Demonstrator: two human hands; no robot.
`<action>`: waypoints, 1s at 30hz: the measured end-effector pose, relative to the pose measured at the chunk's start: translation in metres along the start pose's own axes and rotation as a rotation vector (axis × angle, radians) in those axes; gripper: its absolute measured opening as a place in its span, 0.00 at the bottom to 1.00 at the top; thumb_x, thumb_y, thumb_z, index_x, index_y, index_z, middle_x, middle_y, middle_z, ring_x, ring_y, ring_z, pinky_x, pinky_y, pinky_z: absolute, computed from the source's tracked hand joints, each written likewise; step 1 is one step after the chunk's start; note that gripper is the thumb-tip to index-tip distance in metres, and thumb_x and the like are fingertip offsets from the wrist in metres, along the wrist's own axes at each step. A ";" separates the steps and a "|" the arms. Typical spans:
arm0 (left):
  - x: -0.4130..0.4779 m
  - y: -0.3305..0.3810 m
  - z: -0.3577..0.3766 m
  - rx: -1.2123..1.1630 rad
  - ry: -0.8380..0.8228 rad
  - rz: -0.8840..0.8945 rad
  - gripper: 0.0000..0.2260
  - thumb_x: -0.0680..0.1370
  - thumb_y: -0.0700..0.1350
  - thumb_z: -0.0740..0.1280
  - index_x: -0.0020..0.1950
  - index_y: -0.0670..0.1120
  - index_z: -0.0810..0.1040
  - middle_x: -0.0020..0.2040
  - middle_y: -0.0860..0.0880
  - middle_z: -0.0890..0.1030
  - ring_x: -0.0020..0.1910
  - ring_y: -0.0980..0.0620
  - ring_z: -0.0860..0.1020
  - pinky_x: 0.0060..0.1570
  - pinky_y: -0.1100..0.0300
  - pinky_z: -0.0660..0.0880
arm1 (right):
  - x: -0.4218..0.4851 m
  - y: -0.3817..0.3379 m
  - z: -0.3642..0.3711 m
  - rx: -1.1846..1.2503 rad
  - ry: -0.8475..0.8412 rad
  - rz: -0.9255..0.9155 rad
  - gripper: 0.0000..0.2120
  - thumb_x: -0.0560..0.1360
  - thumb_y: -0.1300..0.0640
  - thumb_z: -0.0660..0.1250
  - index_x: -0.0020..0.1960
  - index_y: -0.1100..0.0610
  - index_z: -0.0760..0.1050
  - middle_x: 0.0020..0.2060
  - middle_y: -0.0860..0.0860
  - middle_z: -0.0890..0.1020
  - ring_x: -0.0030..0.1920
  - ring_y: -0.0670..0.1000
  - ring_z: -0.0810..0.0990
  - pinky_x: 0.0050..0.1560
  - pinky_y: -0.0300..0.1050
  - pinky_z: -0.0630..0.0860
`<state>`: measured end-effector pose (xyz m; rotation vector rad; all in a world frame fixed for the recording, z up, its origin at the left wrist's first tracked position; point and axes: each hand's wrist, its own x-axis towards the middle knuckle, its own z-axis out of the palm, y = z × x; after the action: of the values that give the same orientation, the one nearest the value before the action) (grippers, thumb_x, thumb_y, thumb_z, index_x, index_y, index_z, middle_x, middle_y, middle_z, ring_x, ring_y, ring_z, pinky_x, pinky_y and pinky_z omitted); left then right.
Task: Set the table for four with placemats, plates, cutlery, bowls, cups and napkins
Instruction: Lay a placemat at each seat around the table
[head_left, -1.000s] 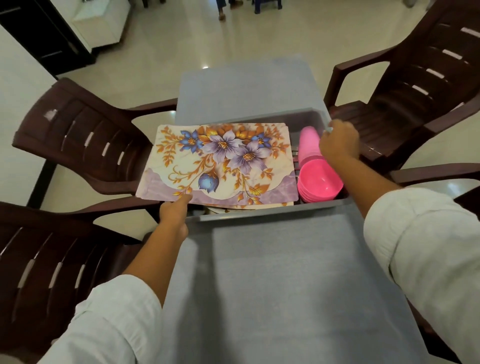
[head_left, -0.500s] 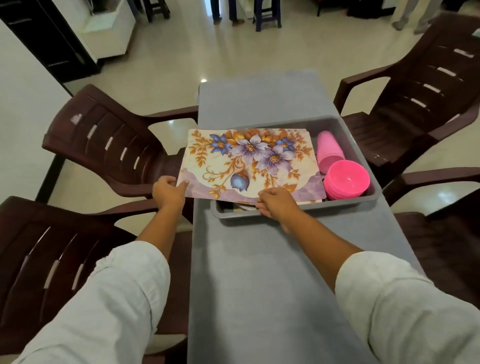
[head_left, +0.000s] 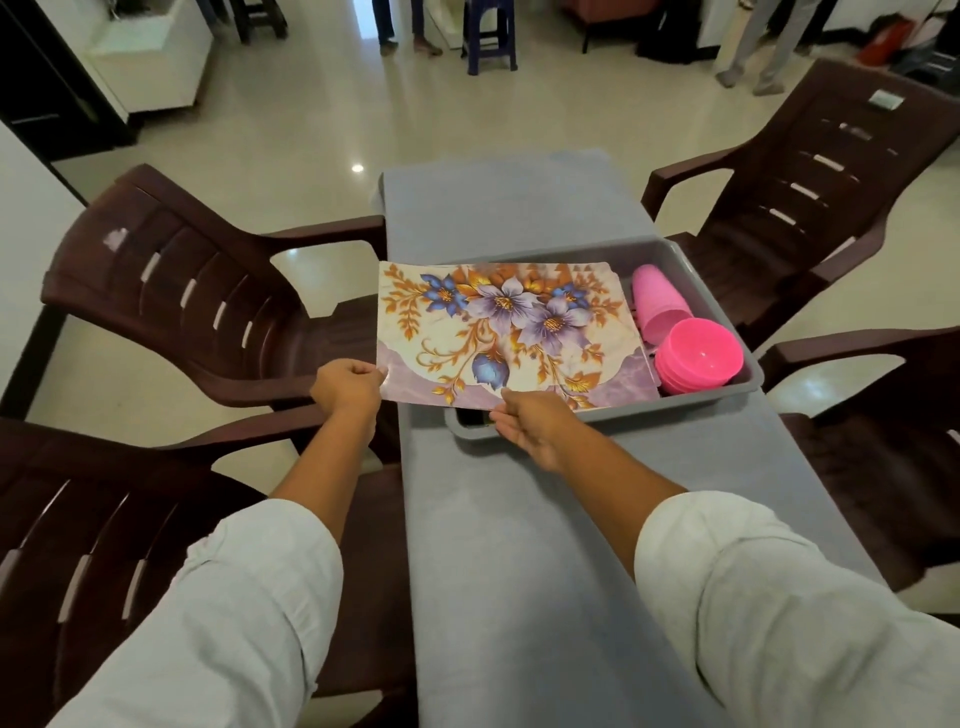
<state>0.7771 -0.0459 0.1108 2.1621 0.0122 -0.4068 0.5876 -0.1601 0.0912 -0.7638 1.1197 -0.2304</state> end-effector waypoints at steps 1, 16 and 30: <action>-0.001 -0.001 -0.001 0.017 -0.004 0.000 0.02 0.77 0.41 0.74 0.45 0.43 0.84 0.44 0.47 0.81 0.46 0.47 0.81 0.49 0.51 0.82 | -0.001 0.001 0.003 0.004 -0.002 0.006 0.19 0.82 0.57 0.66 0.70 0.65 0.70 0.53 0.58 0.82 0.52 0.51 0.83 0.55 0.44 0.82; -0.051 -0.007 -0.047 -0.418 -0.049 0.037 0.05 0.82 0.37 0.62 0.54 0.46 0.75 0.49 0.48 0.80 0.47 0.51 0.80 0.44 0.53 0.83 | -0.020 0.021 0.059 0.047 0.006 0.055 0.20 0.81 0.55 0.68 0.70 0.60 0.70 0.49 0.57 0.76 0.53 0.55 0.81 0.56 0.48 0.82; -0.134 -0.066 -0.111 -0.938 -0.395 -0.199 0.19 0.77 0.31 0.67 0.67 0.41 0.72 0.61 0.41 0.82 0.55 0.44 0.84 0.52 0.43 0.82 | -0.088 0.024 0.046 0.172 -0.149 -0.380 0.21 0.79 0.65 0.66 0.69 0.48 0.74 0.58 0.54 0.85 0.55 0.58 0.86 0.54 0.67 0.81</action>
<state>0.6713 0.1001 0.1575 1.1401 0.1644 -0.7568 0.5841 -0.0763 0.1491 -0.8213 0.7960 -0.5729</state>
